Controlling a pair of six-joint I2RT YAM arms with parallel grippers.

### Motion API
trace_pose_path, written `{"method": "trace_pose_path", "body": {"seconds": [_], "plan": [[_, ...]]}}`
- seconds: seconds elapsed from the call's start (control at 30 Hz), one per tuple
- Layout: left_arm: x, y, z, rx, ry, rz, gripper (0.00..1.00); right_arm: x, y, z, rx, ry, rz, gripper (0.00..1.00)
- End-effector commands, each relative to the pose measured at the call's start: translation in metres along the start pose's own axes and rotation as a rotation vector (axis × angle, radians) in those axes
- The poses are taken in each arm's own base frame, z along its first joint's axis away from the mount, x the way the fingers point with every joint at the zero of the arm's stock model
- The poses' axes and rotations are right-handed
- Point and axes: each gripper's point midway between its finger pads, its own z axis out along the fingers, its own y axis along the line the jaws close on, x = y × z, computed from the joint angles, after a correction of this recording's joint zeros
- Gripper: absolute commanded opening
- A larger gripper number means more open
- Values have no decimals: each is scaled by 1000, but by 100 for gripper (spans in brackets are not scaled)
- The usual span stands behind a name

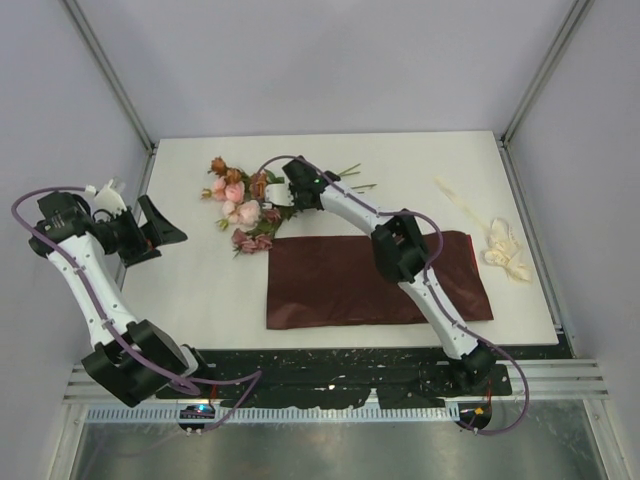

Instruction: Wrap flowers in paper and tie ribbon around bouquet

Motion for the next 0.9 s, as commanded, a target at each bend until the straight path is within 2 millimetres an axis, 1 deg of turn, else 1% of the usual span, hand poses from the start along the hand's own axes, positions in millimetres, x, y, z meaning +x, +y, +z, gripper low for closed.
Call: {"method": "trace_pose_path", "body": {"seconds": [0.0, 0.03, 0.07, 0.1, 0.13, 0.17, 0.2, 0.23, 0.27, 0.3, 0.33, 0.37, 0.43, 0.47, 0.5, 0.53, 0.6, 0.63, 0.67, 0.7, 0.73, 0.77, 0.83, 0.87], "plan": [[-15, -9, 0, 23, -29, 36, 100, 102, 5, -20, -100, 208, 161, 6], [-16, -10, 1, 26, -24, 42, 100, 113, 8, -26, -115, 234, 182, 6], [-15, -12, 3, 29, -19, 55, 100, 136, 4, -31, -113, 263, 218, 6], [-14, -13, 6, 27, -11, 65, 100, 148, 9, -33, -128, 286, 249, 6], [-14, -13, 8, 22, -8, 83, 100, 171, 9, -35, -134, 318, 287, 6], [-14, -16, 10, 21, -1, 108, 100, 184, 12, -41, -143, 340, 316, 6], [-11, -20, 14, 26, 14, 137, 100, 204, 9, -48, -139, 362, 354, 6], [-10, -22, 17, 24, 22, 161, 100, 215, 16, -50, -157, 384, 383, 6], [-8, -25, 20, 20, 32, 188, 100, 234, 13, -57, -152, 397, 422, 6], [-7, -28, 23, 24, 40, 216, 99, 243, 20, -58, -166, 412, 449, 6], [-5, -31, 26, 27, 45, 239, 100, 261, 22, -64, -172, 428, 487, 6], [-3, -34, 30, 32, 51, 263, 100, 267, 23, -67, -172, 424, 520, 6], [2, -40, 38, 48, 66, 302, 100, 288, 21, -77, -162, 417, 609, 6], [6, -44, 43, 51, 82, 321, 100, 286, 19, -83, -163, 388, 641, 6], [10, -47, 48, 61, 94, 334, 100, 292, 17, -86, -153, 384, 690, 6], [12, -52, 53, 77, 101, 348, 100, 293, 14, -90, -146, 369, 735, 6], [18, -60, 63, 98, 111, 354, 100, 305, 10, -95, -128, 380, 814, 6], [20, -64, 68, 104, 116, 362, 100, 317, 11, -98, -121, 401, 843, 6], [22, -66, 71, 113, 123, 364, 100, 322, 12, -98, -121, 415, 864, 6], [26, -71, 77, 126, 139, 370, 100, 338, 16, -99, -117, 445, 889, 6], [30, -73, 82, 135, 150, 371, 100, 344, 18, -101, -120, 461, 907, 6], [35, -76, 87, 148, 163, 370, 99, 358, 22, -104, -119, 484, 930, 6], [46, -82, 99, 177, 183, 373, 98, 373, 27, -111, -119, 510, 958, 6], [48, -88, 107, 204, 167, 400, 98, 380, 31, -114, -124, 518, 973, 6]]}}
